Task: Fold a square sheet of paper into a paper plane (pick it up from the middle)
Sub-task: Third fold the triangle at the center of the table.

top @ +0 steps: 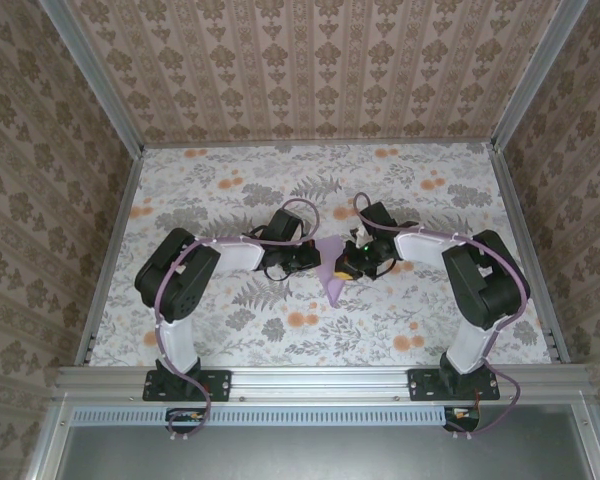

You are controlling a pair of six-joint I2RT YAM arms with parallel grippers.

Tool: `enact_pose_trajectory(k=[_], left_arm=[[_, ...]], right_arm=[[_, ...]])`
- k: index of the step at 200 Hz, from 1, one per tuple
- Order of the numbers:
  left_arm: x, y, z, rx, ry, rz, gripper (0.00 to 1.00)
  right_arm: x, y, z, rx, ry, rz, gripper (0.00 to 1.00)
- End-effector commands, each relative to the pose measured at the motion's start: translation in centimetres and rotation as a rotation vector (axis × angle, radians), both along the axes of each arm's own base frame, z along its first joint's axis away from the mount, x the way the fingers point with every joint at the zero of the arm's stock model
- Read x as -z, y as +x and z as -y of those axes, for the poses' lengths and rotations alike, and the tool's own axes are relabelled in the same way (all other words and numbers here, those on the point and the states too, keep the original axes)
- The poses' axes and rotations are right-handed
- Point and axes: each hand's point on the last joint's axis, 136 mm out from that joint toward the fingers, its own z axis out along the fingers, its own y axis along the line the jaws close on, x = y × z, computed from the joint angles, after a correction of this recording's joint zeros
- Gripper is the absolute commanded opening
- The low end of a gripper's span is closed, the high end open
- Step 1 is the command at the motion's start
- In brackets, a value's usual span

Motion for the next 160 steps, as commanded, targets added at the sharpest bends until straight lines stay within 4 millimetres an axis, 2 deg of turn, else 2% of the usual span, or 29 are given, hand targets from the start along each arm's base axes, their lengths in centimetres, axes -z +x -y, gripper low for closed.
enact_pose_trajectory(k=[1,99,160], left_arm=[[0.8,-0.5,0.4,0.029,0.020,-0.013,0.02],[3.1,-1.9,-1.1,0.050,0.124,-0.068,0.00],[2.8,-1.9,-1.0,0.038,0.129,-0.068,0.00]], right_arm=[[0.4,-0.9,0.1,-0.070,-0.027,-0.016,0.03],[0.2,-0.2,0.0,-0.077,-0.031,0.010,0.03],[1.1,0.5,-0.8,-0.045,-0.008,-0.002,0.02]])
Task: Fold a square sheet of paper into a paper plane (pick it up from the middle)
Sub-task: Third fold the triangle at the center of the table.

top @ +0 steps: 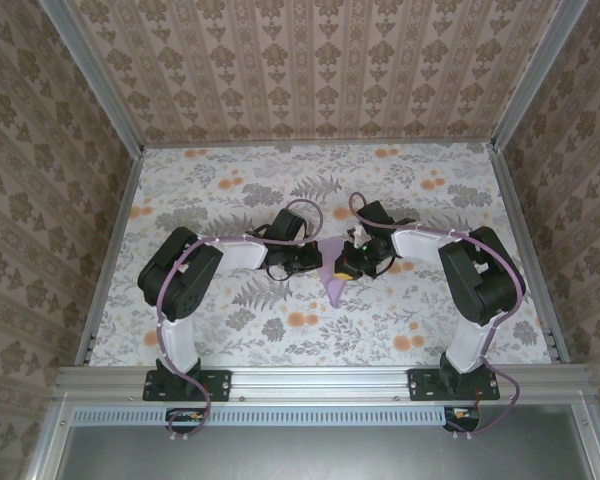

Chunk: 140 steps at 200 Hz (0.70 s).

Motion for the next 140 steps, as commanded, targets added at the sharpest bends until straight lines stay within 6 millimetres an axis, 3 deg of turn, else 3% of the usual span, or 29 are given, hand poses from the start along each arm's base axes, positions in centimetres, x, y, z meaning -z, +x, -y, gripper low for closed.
enact_pose_trajectory(k=[1,140], left_arm=[[2.4,-1.4,-1.3,0.006,0.102,-0.055,0.00],[2.4,-1.6,-1.2,0.003,0.131,-0.043,0.00]], right_arm=[[0.6,0.4,-0.7,0.006,0.008,-0.010,0.02],[1.7,-1.2,1.0,-0.002,-0.064,0.014,0.02]])
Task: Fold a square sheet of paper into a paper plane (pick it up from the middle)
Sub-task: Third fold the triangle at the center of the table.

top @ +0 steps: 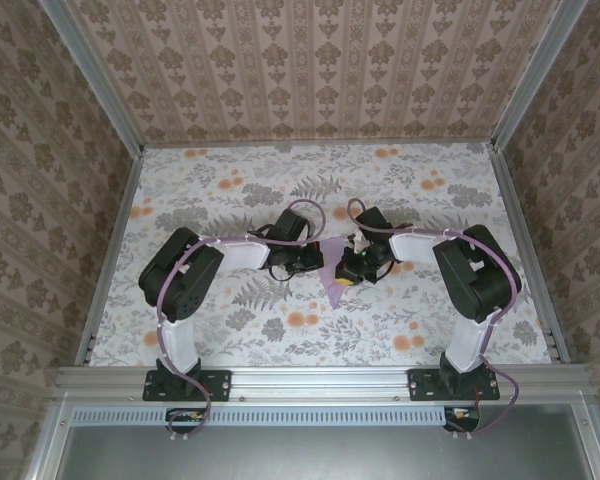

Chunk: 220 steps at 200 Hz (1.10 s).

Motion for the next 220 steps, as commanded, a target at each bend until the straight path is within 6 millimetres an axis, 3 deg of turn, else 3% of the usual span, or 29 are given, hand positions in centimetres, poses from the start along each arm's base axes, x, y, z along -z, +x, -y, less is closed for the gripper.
enact_pose_trajectory(k=[1,220], left_arm=[[2.4,-1.6,-1.4,0.008,0.095,-0.061,0.00],[1.5,-1.6,-0.7,0.032,0.063,-0.046,0.00]], right_arm=[[-0.1,-0.5,0.5,-0.002,-0.031,0.022,0.02],[0.9,-0.1,-0.1,-0.035,-0.003,0.035,0.03]])
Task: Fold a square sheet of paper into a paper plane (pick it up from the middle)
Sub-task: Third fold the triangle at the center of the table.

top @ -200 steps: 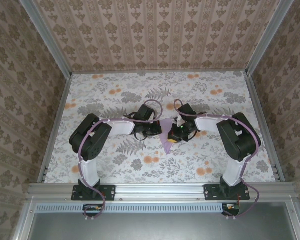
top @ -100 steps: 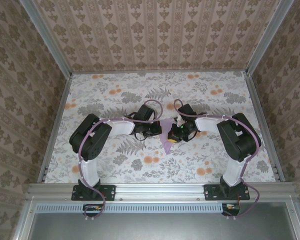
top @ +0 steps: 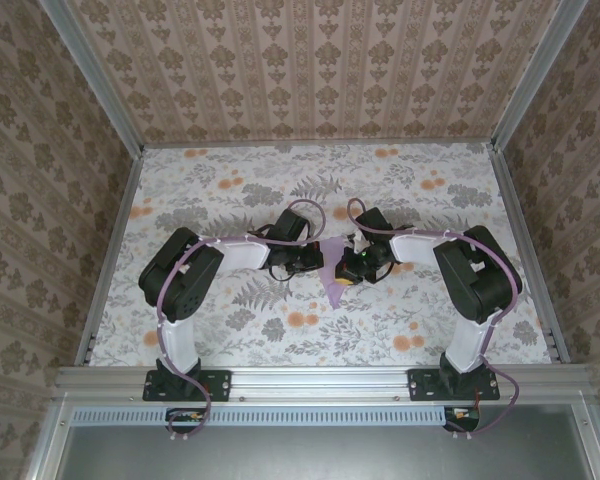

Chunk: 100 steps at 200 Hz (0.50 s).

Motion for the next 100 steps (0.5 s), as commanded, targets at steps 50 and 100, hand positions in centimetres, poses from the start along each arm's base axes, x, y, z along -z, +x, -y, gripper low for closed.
enact_pose_trajectory(k=[50,100], left_arm=[[1.86,-1.58,-0.78,0.030,0.071,-0.054,0.00],[1.86,-1.59,-0.78,0.030,0.070,-0.054,0.00]], right_arm=[[0.59,-0.28,-0.13,-0.052,-0.002,0.027,0.03],[0.45,-0.38,-0.31,-0.072,0.008,0.036,0.04]])
